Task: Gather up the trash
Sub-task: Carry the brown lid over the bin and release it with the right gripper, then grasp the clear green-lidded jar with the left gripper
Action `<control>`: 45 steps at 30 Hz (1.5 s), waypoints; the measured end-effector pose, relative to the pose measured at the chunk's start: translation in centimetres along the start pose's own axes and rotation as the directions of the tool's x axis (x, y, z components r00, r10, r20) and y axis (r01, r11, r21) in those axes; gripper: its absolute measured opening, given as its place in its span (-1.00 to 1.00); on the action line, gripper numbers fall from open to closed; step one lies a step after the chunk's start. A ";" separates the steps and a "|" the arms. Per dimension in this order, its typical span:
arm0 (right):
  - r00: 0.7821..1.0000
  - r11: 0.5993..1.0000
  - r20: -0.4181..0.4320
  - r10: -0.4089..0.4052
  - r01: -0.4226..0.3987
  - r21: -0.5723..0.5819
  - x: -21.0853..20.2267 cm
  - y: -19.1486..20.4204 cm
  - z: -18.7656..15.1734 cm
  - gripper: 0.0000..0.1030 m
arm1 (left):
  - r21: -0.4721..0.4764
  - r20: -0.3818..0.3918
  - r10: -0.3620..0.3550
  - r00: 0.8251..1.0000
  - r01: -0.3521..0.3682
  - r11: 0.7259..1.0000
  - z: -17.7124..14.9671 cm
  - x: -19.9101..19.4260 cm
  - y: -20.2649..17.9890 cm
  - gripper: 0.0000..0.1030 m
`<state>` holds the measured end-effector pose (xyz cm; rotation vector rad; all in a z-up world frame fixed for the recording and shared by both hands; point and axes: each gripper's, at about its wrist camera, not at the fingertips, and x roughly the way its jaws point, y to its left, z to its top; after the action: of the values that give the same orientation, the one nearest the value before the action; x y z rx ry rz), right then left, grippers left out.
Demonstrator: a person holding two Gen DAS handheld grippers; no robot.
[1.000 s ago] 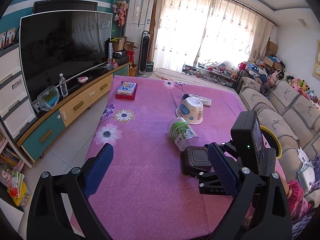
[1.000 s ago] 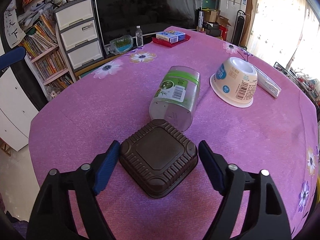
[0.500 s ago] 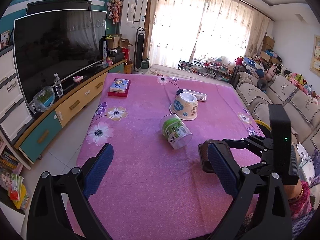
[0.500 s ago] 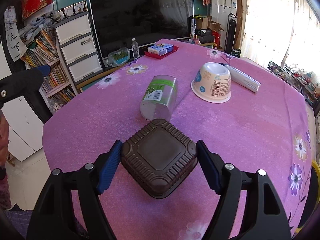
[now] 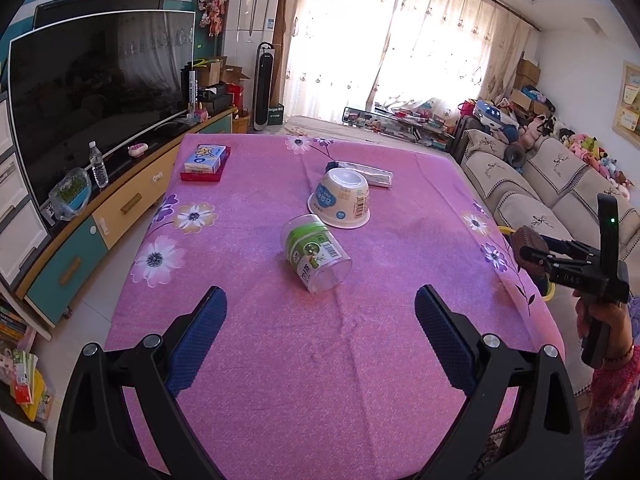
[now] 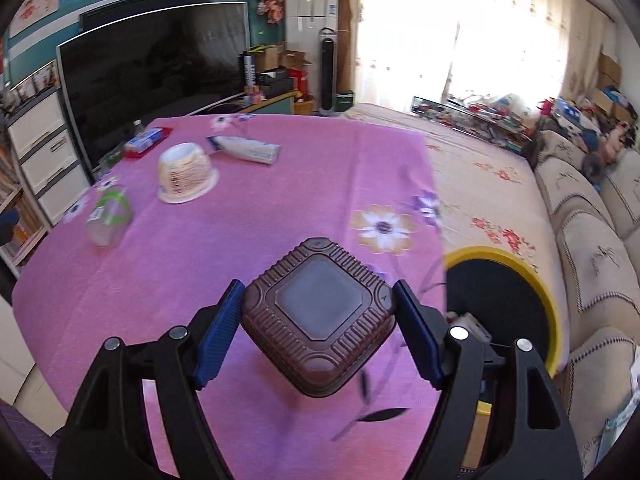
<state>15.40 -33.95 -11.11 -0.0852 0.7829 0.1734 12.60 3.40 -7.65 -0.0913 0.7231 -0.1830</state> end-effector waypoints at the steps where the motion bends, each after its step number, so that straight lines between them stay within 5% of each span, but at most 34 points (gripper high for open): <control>1: 1.000 0.999 -0.005 -0.031 0.031 0.024 0.1 -1.7 -0.1 0.38 | 0.004 -0.005 -0.003 1.000 0.003 1.000 0.1 0.3 -0.3 0.82; 8: 0.985 0.974 -0.060 -0.163 0.171 0.151 2.0 -11.2 -1.4 0.38 | 0.031 -0.022 -0.003 1.000 0.004 1.000 0.8 2.1 -2.6 0.82; 15: 0.972 0.951 -0.112 -0.206 0.226 0.211 4.2 -15.7 -1.8 0.46 | 0.043 -0.042 0.006 0.999 -0.004 0.999 1.4 3.7 -3.5 0.82; 27: 0.975 0.946 -0.051 -0.216 0.222 0.235 1.1 -15.3 -3.2 0.56 | 0.044 -0.093 0.024 0.995 -0.020 0.999 1.6 6.8 -3.7 0.82; 45: 0.985 0.964 -0.022 -0.171 0.172 0.205 0.1 -13.7 -3.2 0.58 | -0.078 -0.189 0.153 0.970 -0.170 0.982 3.2 16.2 -1.4 0.80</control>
<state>15.80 -47.82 -13.29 0.0429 0.7896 -0.0731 26.45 -1.13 -15.62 -0.1058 0.9181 -0.0011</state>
